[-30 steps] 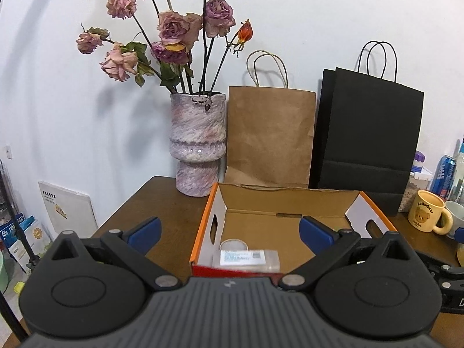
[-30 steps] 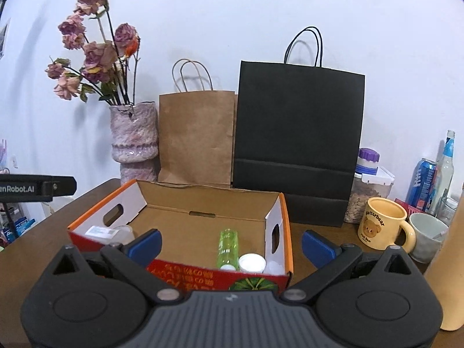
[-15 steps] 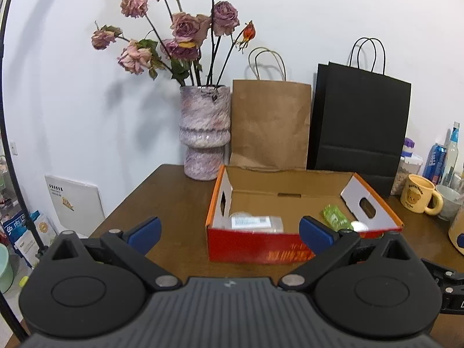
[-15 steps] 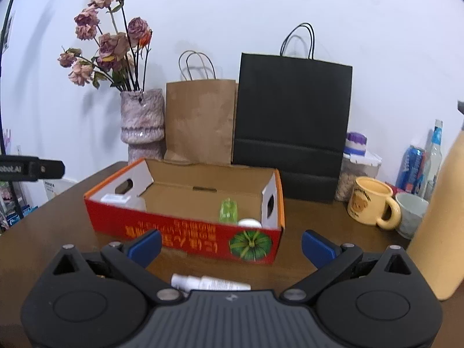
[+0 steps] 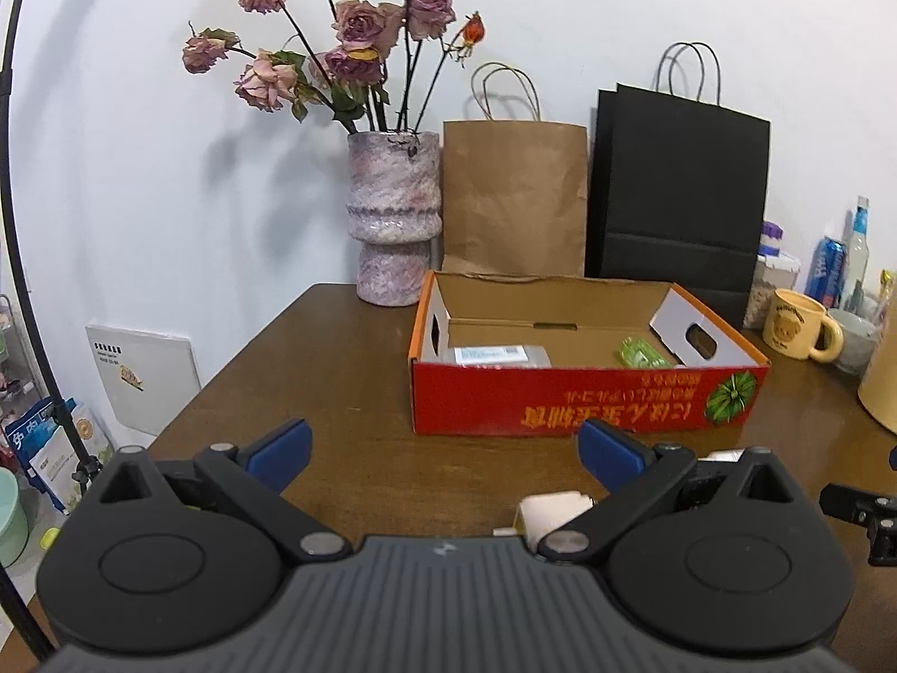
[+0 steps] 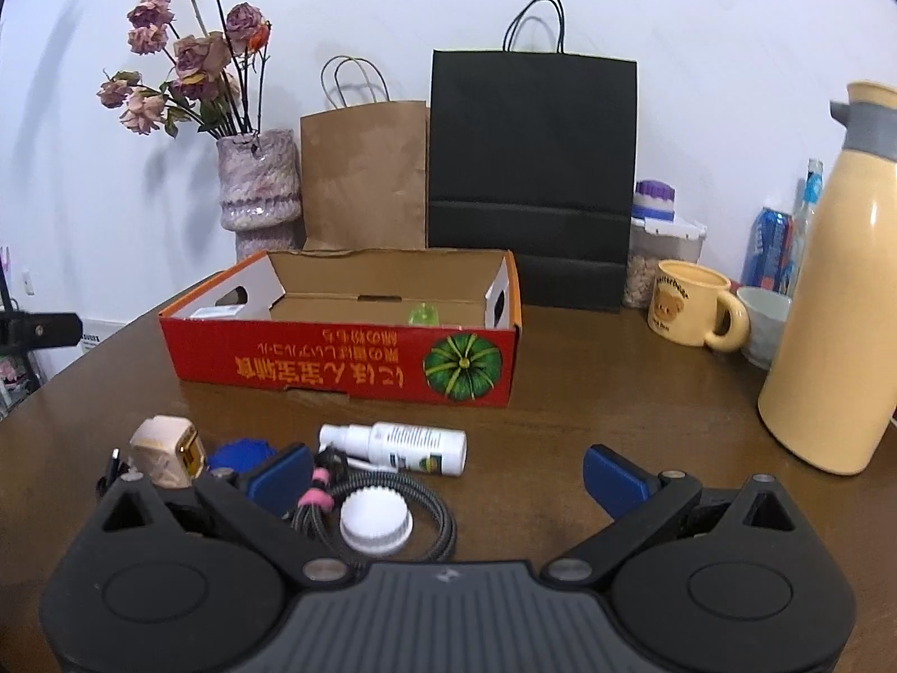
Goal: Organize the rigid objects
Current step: 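Withdraw both grippers from the box toward the remaining objects, then grasp the black USB cables with the left gripper while the right gripper grasps the braided cable, then carry the black cables and braided cable over the red box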
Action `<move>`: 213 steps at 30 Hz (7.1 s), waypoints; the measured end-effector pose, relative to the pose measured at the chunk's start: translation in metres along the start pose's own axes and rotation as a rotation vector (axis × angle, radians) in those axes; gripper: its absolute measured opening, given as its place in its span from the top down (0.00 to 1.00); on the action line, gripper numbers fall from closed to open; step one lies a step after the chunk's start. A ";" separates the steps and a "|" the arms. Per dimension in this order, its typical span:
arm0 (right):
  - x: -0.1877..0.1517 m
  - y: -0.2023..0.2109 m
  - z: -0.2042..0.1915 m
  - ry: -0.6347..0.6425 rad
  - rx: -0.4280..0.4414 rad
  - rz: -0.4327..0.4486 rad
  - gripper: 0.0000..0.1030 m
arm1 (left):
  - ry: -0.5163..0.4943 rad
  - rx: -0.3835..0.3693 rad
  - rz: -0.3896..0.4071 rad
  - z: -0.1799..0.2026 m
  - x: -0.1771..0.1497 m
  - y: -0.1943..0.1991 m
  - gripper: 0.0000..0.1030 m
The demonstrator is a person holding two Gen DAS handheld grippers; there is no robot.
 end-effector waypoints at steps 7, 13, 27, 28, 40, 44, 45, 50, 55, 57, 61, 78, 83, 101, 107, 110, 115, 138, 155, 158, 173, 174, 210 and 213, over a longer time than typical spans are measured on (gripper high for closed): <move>-0.022 -0.010 0.006 -0.026 -0.008 -0.061 0.00 | -0.013 -0.012 -0.022 0.001 -0.016 -0.005 0.00; -0.027 -0.024 -0.002 -0.004 0.015 -0.103 0.00 | -0.021 -0.012 -0.065 0.000 -0.025 -0.015 0.00; -0.025 -0.075 -0.024 0.051 0.081 -0.207 0.00 | 0.009 -0.011 -0.085 -0.009 -0.026 -0.018 0.00; -0.024 -0.077 -0.025 0.051 0.082 -0.206 0.00 | 0.009 -0.010 -0.088 -0.009 -0.027 -0.019 0.00; -0.022 -0.075 -0.030 0.065 0.106 -0.164 0.14 | 0.018 -0.007 -0.092 -0.011 -0.028 -0.020 0.00; -0.024 -0.071 -0.030 0.069 0.100 -0.149 0.15 | 0.018 -0.007 -0.095 -0.011 -0.027 -0.020 0.00; -0.024 -0.068 -0.030 0.070 0.098 -0.140 0.15 | 0.018 -0.009 -0.093 -0.011 -0.027 -0.020 0.00; -0.025 -0.056 -0.031 0.076 0.083 -0.091 0.16 | 0.025 -0.008 -0.093 -0.013 -0.026 -0.020 0.00; -0.026 -0.042 -0.033 0.074 0.078 -0.043 0.16 | 0.027 -0.010 -0.091 -0.014 -0.026 -0.020 0.00; -0.026 -0.036 -0.033 0.068 0.071 -0.022 0.16 | 0.029 -0.013 -0.089 -0.015 -0.027 -0.019 0.00; -0.028 -0.022 -0.031 0.048 0.058 0.016 0.16 | 0.024 -0.027 -0.095 -0.017 -0.028 -0.018 0.00; -0.037 0.002 -0.029 0.020 0.036 0.062 0.16 | -0.143 -0.086 -0.210 0.020 -0.060 -0.037 0.00; -0.037 0.003 -0.031 0.025 0.044 0.062 0.16 | -0.169 -0.069 -0.213 0.029 -0.068 -0.045 0.06; -0.037 0.005 -0.031 0.030 0.048 0.072 0.16 | -0.077 -0.094 -0.211 0.017 -0.065 -0.045 0.59; -0.037 0.005 -0.030 0.033 0.046 0.076 0.16 | -0.074 -0.087 -0.179 0.017 -0.062 -0.037 0.60; -0.037 0.006 -0.031 0.035 0.043 0.083 0.17 | -0.072 -0.089 -0.165 0.018 -0.062 -0.031 0.60; -0.037 0.011 -0.030 0.029 0.040 0.097 0.16 | -0.057 -0.086 -0.138 0.016 -0.062 -0.021 0.61; -0.002 0.028 -0.037 0.044 0.047 0.192 0.16 | 0.022 -0.094 -0.002 0.016 -0.012 0.010 0.63; 0.054 0.007 -0.042 0.040 0.041 0.269 0.16 | 0.089 -0.095 0.086 0.028 0.048 -0.009 0.63; 0.063 -0.001 -0.041 0.037 0.038 0.276 0.16 | 0.105 -0.091 0.094 0.029 0.056 -0.015 0.63; 0.099 -0.061 -0.030 0.019 0.039 0.265 0.16 | 0.155 -0.064 0.109 0.039 0.086 -0.068 0.63; 0.101 -0.065 -0.029 0.018 0.040 0.262 0.17 | 0.153 -0.063 0.104 0.040 0.086 -0.073 0.63; 0.131 -0.195 -0.028 0.060 0.034 0.134 0.17 | 0.070 0.018 -0.019 0.057 0.098 -0.202 0.64; 0.129 -0.199 -0.027 0.059 0.032 0.125 0.17 | 0.063 0.020 -0.031 0.058 0.096 -0.206 0.64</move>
Point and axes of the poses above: each gripper's, at about its wrist camera, not at the fingertips, and y roughly against the way its jaws point, z to its right, x to its top, the point moved 2 cm from there along -y, roughly the way its jaws point, and after that the axes turned 3 degrees about x, right-handed, at the moved point
